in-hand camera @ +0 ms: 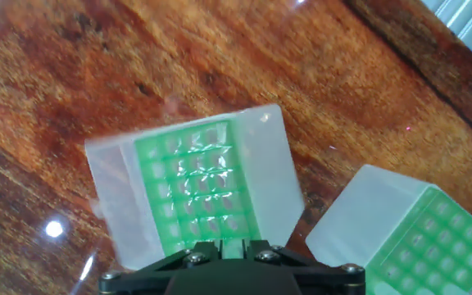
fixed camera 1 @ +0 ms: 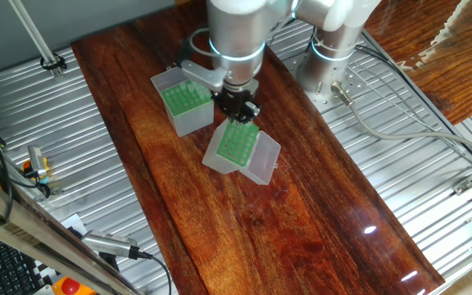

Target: Transfer all large pipette tips from one holder to another

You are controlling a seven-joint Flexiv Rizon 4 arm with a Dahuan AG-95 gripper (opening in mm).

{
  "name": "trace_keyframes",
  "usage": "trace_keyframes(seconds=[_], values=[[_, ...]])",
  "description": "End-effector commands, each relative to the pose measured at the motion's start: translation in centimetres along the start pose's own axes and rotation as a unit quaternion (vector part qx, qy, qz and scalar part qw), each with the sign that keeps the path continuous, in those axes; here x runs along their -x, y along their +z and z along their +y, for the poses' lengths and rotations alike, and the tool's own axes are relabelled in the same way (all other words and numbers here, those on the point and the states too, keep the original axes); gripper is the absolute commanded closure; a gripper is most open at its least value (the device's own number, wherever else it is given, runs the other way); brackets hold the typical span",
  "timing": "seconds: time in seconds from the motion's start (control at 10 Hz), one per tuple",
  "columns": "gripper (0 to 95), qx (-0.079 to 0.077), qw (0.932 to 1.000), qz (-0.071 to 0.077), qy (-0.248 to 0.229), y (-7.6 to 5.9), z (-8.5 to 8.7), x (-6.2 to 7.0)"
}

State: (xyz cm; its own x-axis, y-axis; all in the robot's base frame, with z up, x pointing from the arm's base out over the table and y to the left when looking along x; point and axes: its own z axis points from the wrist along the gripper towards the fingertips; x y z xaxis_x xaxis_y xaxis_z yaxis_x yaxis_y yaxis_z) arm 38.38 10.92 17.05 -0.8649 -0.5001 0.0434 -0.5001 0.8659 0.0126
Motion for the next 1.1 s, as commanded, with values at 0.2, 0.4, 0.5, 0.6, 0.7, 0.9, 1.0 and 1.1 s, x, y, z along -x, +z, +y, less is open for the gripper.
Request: trace_keyframes(seconds=[0.2, 0.4, 0.5, 0.6, 0.7, 0.9, 1.0, 1.1], values=[[95.0, 0.035, 0.9983, -0.013, 0.045, -0.6, 0.0, 0.8], [95.0, 0.07, 0.9942, -0.026, 0.077, -1.3, 0.0, 1.8], [95.0, 0.081, 0.9925, -0.032, 0.085, -1.6, 0.0, 2.2], [95.0, 0.083, 0.9923, -0.035, 0.085, -1.7, 0.0, 2.3], [95.0, 0.084, 0.9922, -0.036, 0.085, -1.7, 0.0, 2.4], [95.0, 0.085, 0.9922, -0.037, 0.083, -1.7, 0.0, 2.3], [95.0, 0.083, 0.993, -0.037, 0.076, -1.7, 0.0, 2.3], [95.0, 0.082, 0.9932, -0.037, 0.073, -1.7, 0.0, 2.3]])
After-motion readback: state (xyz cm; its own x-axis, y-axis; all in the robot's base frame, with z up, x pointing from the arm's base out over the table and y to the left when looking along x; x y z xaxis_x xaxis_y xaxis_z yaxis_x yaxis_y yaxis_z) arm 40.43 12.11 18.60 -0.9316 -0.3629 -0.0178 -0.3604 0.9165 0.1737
